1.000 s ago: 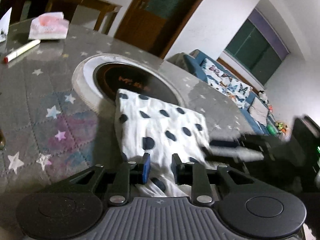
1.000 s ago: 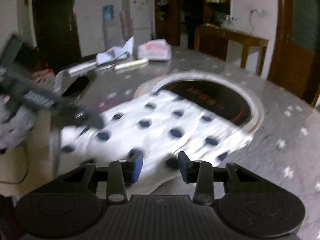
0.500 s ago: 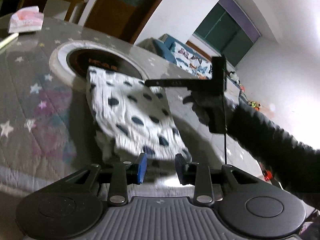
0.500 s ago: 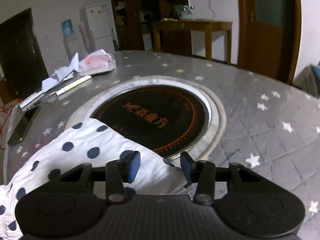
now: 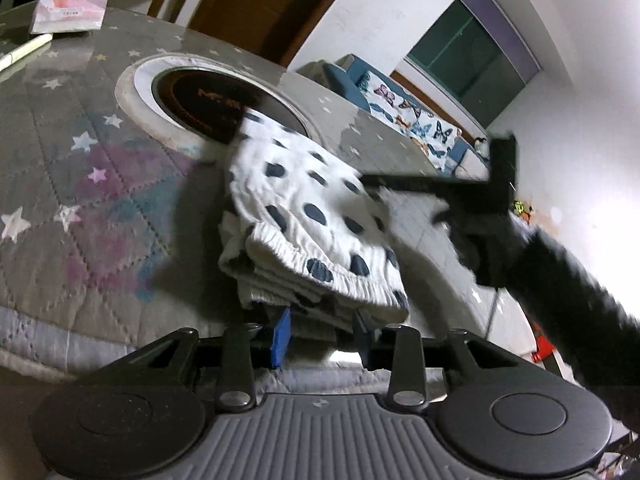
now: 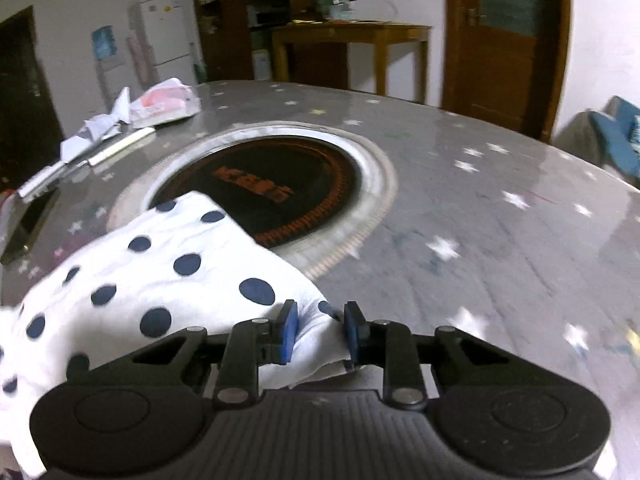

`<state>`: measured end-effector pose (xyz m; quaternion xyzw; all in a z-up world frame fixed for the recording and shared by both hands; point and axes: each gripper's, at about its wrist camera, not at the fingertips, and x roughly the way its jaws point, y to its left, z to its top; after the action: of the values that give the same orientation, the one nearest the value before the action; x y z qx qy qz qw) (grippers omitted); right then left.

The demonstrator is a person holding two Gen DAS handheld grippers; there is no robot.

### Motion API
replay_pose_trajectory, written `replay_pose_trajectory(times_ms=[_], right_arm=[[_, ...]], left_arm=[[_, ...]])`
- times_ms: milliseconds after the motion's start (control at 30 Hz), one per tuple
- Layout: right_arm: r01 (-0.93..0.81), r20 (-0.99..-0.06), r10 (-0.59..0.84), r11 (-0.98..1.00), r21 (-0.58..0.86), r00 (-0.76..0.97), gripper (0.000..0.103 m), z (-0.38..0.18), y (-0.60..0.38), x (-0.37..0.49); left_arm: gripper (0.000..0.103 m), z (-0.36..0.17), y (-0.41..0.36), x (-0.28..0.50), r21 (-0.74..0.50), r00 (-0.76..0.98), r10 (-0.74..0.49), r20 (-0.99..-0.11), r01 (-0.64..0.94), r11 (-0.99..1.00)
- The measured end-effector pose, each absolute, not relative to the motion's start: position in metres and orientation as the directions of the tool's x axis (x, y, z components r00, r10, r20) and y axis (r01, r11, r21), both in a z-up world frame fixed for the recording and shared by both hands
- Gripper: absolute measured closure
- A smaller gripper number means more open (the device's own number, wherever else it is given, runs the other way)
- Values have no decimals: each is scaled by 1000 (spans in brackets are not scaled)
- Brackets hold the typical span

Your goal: Fold clothes

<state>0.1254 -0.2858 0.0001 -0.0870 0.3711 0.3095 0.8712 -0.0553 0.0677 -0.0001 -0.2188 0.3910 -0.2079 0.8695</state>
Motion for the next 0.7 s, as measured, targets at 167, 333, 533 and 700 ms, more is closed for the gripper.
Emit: replay_pose_trajectory(times_ms=[167,333,533,700], right_arm=[[-524,-697,420,849,74,582,79,0,-324,96],[-470,-687,363,882,36,629,79,0,-342,63],[-403,-671,307,915,13,675,79,-1,-350,31],[-344,-664,282,938,40,692,79,-2,-359,0]], left_arm=[[65,-7,73,-43,-559,622,-515,-589,146,816],[65,-13,79,-30,-577,631,-504,-590,107,810],[65,-13,82,-7,-580,646,-493,-583,93,809],[65,-9,78,9,-544,648,-466,-602,95,834]])
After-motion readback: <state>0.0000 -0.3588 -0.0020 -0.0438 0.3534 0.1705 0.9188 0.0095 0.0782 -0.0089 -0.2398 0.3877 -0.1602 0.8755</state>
